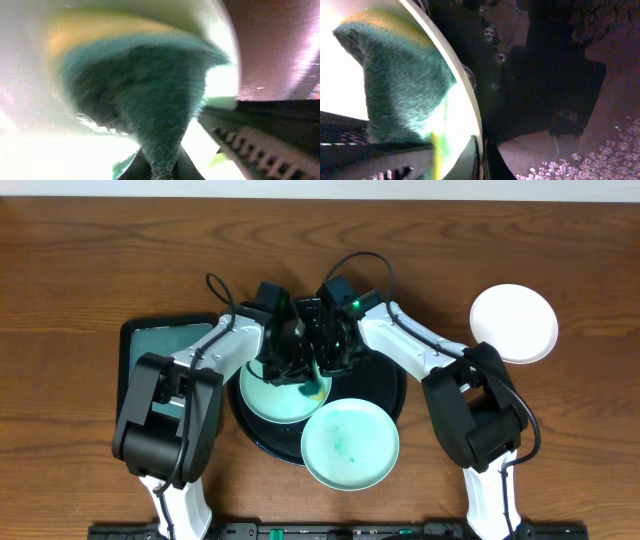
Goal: Clean dirty plates on tray and stack at the side
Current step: 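Scrub the pale green plate with the sponge in the left gripper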
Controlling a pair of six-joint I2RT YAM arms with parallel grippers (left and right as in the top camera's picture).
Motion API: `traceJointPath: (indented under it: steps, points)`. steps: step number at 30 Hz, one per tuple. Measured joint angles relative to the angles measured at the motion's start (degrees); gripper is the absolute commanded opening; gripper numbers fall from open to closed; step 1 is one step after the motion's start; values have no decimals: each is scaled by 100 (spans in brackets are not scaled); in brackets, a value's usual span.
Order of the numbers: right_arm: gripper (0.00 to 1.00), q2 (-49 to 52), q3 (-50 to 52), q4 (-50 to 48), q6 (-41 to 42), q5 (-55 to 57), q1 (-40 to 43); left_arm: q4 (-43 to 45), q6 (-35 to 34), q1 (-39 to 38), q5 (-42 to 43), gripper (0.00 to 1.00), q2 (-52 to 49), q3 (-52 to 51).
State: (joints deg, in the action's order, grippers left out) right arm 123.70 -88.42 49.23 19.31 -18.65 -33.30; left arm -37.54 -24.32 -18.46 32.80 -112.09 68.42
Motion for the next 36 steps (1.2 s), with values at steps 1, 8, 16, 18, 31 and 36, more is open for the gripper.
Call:
traceJointPath:
  steps: [1,8,16,18,31,36]
  points:
    - [1,0,0,-2,2,-4,0,-146,-31,-4,-195,7,22,37]
    - [1,9,0,-61,2,-146,-109,-994,-422,15,-1950,7,181,146]
    - [1,9,0,-48,92,-190,-90,-1287,-863,39,-3742,7,205,144]
    - [1,9,0,-46,103,-201,-79,-1353,-922,39,-4186,7,186,131]
    - [1,9,-2,-76,109,-476,-79,-1279,76,249,-3480,7,201,118]
    - [1,9,-2,37,114,-350,-35,-960,734,245,-1781,7,221,107]
